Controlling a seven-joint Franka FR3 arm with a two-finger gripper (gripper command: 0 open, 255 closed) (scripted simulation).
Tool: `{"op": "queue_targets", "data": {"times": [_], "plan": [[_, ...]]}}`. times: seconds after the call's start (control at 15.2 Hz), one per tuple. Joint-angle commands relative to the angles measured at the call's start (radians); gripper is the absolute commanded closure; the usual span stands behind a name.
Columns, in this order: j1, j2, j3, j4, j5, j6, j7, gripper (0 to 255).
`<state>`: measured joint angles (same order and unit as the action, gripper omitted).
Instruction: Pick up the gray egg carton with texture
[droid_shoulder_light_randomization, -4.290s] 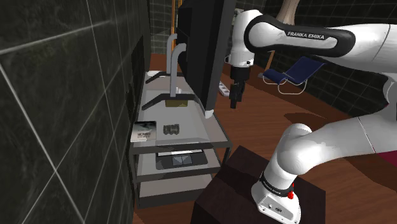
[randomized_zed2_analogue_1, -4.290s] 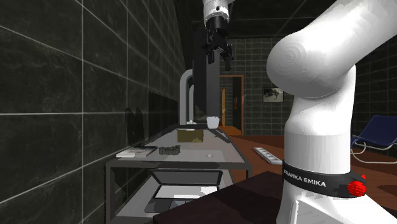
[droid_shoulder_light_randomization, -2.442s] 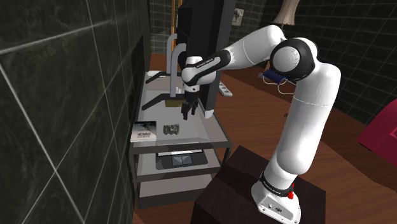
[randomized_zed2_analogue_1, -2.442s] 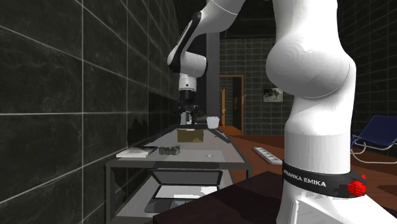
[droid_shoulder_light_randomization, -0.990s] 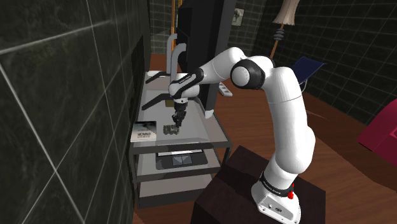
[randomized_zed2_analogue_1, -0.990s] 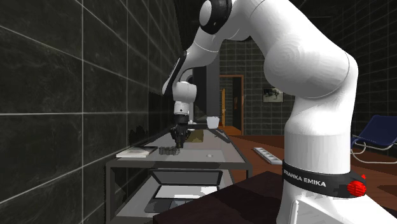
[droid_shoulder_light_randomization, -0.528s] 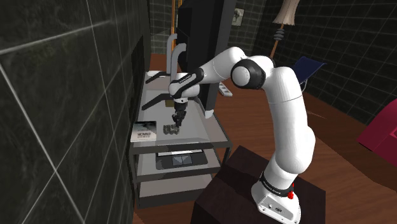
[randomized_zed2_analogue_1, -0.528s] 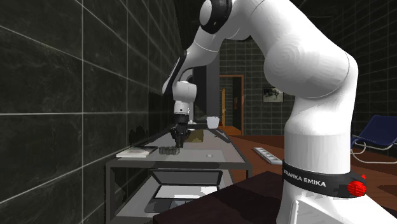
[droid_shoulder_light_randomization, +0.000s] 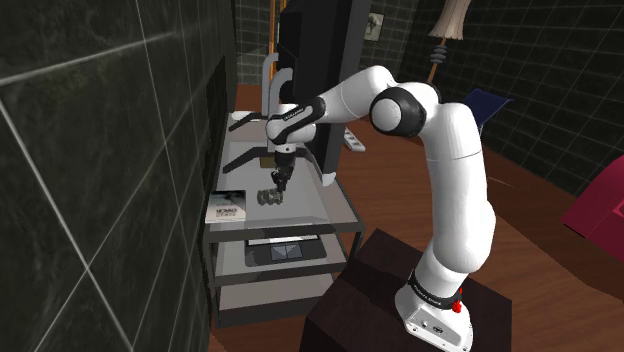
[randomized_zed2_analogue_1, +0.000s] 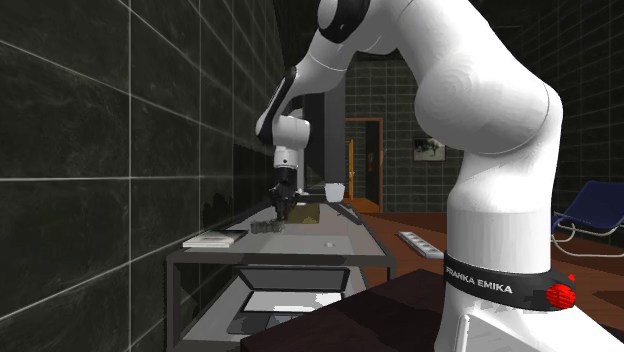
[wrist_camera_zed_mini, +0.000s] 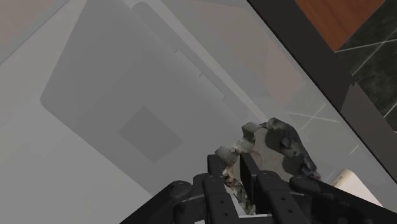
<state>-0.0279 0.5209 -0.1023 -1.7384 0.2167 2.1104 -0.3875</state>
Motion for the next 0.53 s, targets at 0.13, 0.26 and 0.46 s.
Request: {"op": "queue_targets", "data": {"times": [0.13,0.26,0.46], "plan": [[0.002,-0.028,-0.003,0.015,-0.007,-0.042,0.009,255],[0.002,-0.042,-0.005,0.021,-0.01,-0.063,0.013,255],[0.002,-0.05,-0.005,0.026,-0.012,-0.074,0.015,255]]}}
